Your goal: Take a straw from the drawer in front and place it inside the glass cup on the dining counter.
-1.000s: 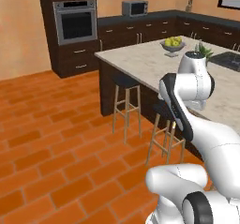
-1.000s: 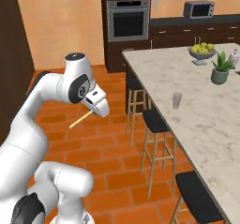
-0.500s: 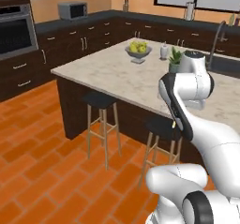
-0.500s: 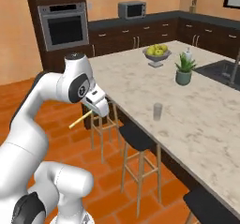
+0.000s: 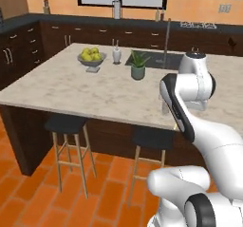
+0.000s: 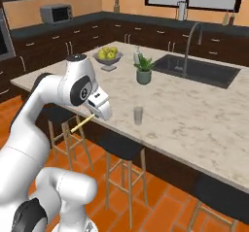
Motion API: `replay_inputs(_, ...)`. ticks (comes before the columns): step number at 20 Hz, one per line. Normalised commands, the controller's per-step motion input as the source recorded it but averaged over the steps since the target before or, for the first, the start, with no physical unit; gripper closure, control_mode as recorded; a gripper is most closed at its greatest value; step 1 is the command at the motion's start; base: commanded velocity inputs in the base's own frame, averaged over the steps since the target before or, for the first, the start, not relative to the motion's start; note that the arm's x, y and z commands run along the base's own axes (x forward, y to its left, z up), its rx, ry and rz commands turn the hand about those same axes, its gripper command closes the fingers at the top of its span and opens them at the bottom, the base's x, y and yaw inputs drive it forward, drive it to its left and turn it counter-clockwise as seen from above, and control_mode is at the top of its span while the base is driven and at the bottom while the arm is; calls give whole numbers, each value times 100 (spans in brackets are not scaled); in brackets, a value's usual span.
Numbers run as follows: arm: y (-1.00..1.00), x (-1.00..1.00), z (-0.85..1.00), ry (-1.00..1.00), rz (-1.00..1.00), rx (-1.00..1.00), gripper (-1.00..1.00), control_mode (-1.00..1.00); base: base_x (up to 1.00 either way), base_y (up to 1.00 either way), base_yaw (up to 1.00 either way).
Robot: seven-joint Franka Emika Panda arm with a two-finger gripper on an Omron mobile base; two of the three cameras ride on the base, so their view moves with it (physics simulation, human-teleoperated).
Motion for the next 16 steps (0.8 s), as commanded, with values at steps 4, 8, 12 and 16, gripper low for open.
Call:
replay_inputs(4, 0, 0, 0, 0, 0, 0, 100, 100, 60, 50, -62)
replay_inputs(8, 0, 0, 0, 0, 0, 0, 100, 100, 69, 31, -48)
replay_inputs(12, 0, 0, 0, 0, 0, 0, 100, 100, 94, 21, -38)
replay_inputs(16, 0, 0, 0, 0, 0, 0, 100, 100, 99, 24, -37)
